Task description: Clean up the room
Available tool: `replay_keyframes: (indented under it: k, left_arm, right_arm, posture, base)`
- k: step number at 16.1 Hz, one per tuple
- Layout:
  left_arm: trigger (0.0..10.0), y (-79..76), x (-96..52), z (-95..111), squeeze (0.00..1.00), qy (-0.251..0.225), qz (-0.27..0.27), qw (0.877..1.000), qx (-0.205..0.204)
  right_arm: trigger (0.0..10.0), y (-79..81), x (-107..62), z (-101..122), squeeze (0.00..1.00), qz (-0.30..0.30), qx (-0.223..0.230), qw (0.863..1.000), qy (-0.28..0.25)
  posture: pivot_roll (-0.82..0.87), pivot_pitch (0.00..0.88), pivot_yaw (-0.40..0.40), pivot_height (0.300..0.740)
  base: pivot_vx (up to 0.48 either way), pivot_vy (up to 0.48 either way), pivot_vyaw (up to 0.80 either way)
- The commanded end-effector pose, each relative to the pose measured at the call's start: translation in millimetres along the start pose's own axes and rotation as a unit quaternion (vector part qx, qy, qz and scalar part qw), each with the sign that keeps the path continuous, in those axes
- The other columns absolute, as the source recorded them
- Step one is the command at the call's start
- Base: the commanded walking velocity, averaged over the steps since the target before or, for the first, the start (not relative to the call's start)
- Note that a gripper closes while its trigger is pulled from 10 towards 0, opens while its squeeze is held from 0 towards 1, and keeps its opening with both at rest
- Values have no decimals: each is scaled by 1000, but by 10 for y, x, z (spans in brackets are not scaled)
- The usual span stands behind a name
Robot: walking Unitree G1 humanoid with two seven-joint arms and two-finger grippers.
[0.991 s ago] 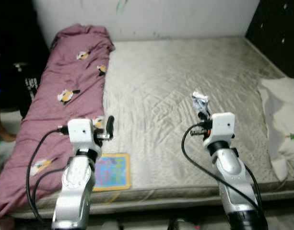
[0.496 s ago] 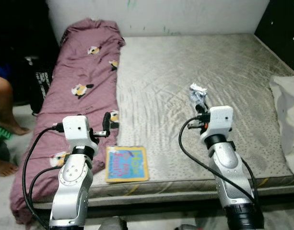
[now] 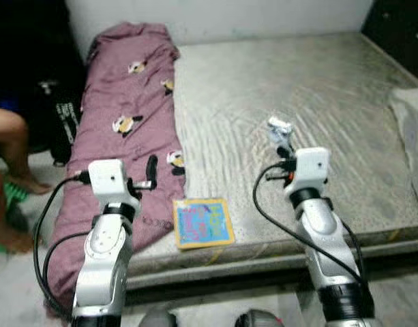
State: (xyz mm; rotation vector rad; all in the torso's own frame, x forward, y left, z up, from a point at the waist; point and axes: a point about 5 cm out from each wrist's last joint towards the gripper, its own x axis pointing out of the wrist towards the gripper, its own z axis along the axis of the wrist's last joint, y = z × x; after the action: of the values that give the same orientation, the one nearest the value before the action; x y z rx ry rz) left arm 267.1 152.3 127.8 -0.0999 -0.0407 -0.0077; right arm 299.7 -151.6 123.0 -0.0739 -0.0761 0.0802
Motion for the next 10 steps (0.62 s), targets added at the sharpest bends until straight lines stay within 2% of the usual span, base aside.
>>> replay_keyframes:
  k: [1,9,10]
  left_arm:
    - [10000,102,-23,-2,0,3,18,1000,8]
    - [10000,74,-16,-7,0,0,14,1000,4]
    - [10000,75,-18,-2,0,-1,15,1000,6]
  right_arm:
    - [10000,99,27,60,0,15,5,1000,-13]
    - [10000,87,46,75,0,16,9,1000,-20]
    - [10000,87,47,77,0,16,9,1000,-20]
  posture:
    - [-13,70,24,740]
    - [-19,61,20,740]
    - [-19,61,19,740]
  base:
    - [0,480,0]
    - [0,480,0]
    - [0,0,0]
